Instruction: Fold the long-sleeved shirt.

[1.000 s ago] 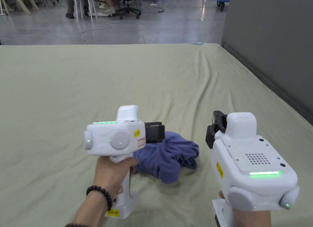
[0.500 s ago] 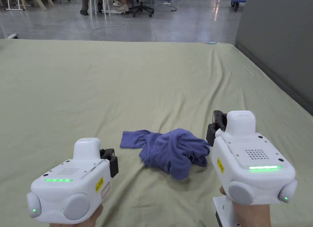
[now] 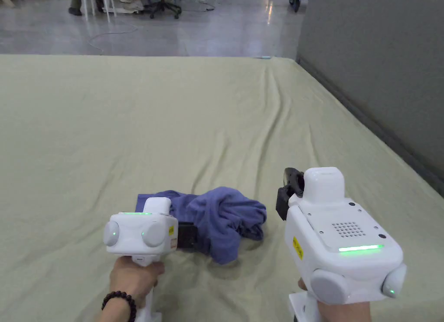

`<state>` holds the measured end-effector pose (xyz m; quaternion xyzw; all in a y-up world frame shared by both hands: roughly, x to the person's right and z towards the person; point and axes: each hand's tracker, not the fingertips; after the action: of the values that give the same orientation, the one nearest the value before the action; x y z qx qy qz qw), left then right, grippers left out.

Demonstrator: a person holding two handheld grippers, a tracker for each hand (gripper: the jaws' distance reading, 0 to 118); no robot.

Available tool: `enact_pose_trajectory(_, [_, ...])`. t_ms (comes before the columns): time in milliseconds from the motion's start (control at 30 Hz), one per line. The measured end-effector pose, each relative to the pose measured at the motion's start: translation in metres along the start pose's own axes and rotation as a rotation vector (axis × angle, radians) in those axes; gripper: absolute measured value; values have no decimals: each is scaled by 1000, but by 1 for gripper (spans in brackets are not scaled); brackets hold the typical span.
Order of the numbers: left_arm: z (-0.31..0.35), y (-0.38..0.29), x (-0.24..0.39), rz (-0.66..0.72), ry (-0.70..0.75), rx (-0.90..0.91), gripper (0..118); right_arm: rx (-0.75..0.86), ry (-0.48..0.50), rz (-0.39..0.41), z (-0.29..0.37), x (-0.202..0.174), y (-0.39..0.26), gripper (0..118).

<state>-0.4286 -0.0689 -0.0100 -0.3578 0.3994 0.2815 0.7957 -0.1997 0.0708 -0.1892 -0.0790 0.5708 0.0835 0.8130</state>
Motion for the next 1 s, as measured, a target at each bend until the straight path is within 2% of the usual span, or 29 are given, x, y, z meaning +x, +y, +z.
enact_pose_trajectory(67, [-6, -1, 3, -4, -20, 2, 92, -46, -3, 12, -10, 5, 0, 0])
enact_pose_trajectory(100, [-1, -1, 6, -14, -17, 43, 79, -73, 5, 18, -18, 8, -1, 0])
enact_pose_trajectory(133, [6, 3, 6, -21, -53, 62, 54, -116, 7, 22, -29, 11, -1, 4])
enact_pose_trajectory(167, [9, 5, 9, -3, -75, 50, 8, -189, 24, 16, -44, 14, -1, 31])
enact_pose_trajectory(200, [19, 5, 13, -15, -37, 69, 8, -265, 29, 16, -58, 16, -2, 56])
enact_pose_trajectory(233, [23, 6, 12, -25, -40, 69, 8, -361, 36, -5, -76, 19, -4, 76])
enact_pose_trajectory(267, [27, 8, 9, -19, -49, 71, 8, -425, 51, -25, -94, 23, -9, 80])
enact_pose_trajectory(400, [55, 15, 2, 12, -51, 128, 8, -650, 99, -97, -155, 31, -35, 80])
enact_pose_trajectory(467, [61, 18, -6, 30, -60, 144, 8, -704, 138, -112, -180, 27, -50, 79])
enact_pose_trajectory(500, [65, 19, -9, 39, -72, 153, 8, -724, 158, -116, -190, 24, -56, 75])
enact_pose_trajectory(533, [68, 21, -11, 51, -84, 161, 8, -726, 174, -127, -198, 19, -62, 63])
enact_pose_trajectory(600, [68, 26, -17, 51, -87, 171, 8, -735, 215, -136, -209, 8, -69, 13])
enact_pose_trajectory(700, [79, 32, -22, 45, -101, 197, 8, -689, 193, -73, -201, -3, -50, 11])
enact_pose_trajectory(800, [109, 44, -30, 38, -101, 265, 8, -496, 243, -119, -179, 1, -7, 10])
enact_pose_trajectory(900, [145, 72, -44, 100, -102, 331, 8, -314, 267, -114, -153, 3, 54, 9])
enact_pose_trajectory(1000, [190, 115, -60, 100, -97, 449, 8, -165, 289, -100, -135, 0, 129, 9])
